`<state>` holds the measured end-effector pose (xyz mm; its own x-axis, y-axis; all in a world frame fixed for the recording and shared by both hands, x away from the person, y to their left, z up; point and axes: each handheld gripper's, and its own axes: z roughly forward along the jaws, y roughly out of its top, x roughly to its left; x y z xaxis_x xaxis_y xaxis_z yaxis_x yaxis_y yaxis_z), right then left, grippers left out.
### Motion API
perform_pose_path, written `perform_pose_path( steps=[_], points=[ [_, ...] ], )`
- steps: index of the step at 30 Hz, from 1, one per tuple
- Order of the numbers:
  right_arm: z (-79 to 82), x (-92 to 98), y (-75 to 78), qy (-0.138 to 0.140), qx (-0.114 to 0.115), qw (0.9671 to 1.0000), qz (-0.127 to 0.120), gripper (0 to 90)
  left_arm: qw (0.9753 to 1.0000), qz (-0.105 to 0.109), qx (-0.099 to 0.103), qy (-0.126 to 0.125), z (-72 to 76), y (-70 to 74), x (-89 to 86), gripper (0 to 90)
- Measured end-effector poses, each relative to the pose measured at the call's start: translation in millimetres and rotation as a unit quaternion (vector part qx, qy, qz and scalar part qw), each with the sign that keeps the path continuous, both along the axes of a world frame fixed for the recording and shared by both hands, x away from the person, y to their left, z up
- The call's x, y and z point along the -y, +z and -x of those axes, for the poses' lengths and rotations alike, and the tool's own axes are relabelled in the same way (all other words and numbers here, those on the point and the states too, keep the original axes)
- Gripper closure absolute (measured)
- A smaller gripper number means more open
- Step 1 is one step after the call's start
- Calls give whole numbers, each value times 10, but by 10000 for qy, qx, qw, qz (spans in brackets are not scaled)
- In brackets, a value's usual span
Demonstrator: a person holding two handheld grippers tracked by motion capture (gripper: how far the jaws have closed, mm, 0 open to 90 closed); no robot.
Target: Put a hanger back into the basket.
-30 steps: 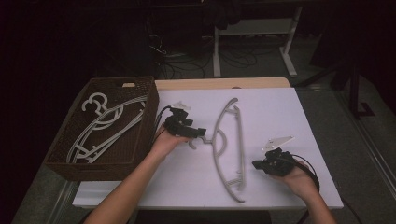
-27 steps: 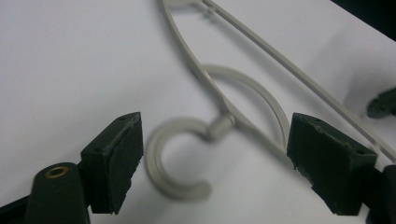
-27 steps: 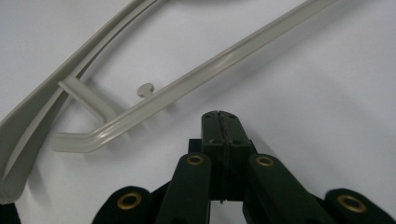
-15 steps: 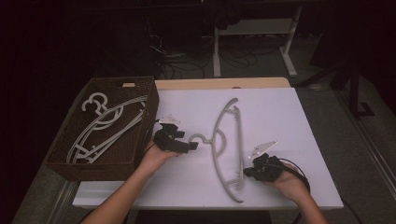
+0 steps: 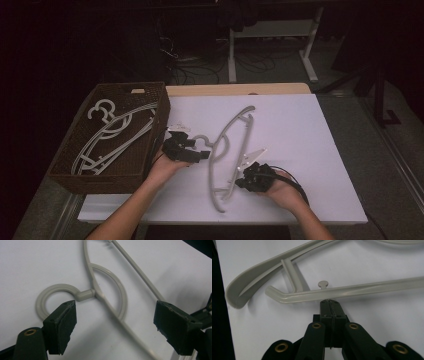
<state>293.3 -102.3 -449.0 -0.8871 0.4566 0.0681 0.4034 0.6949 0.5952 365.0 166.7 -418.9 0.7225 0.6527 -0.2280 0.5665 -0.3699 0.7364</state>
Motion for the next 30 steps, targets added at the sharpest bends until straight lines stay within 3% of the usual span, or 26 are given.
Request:
perform_pose_path(
  steps=[8, 13, 20, 21, 22, 23, 30],
  points=[
    [-146, -491, -13, 389, 103, 9991, -117, 894, 10000, -40, 15, 71, -11, -5, -11, 192],
    [-191, -493, 15, 354, 112, 9992, -176, 894, 9999, -65, 22, 89, -6, -12, -15, 192],
    [-418, -144, 200, -324, 286, 9985, -344, 893, 9999, -21, 2, 114, 4, -24, -21, 191],
    [-418, -144, 200, -324, 286, 9985, -344, 893, 9999, -21, 2, 114, 4, -24, -21, 191],
    [-503, -80, 232, -495, 300, 9976, -377, 893, 9999, -44, -9, 110, 18, -30, -28, 191],
    [-698, 29, 279, -801, 377, 9953, -391, 893, 9999, -65, -4, 106, 28, -40, -33, 192],
    [-1211, 183, 315, -1509, 491, 9867, -361, 894, 9999, -97, -11, 105, 42, -55, -32, 191]
  ],
)
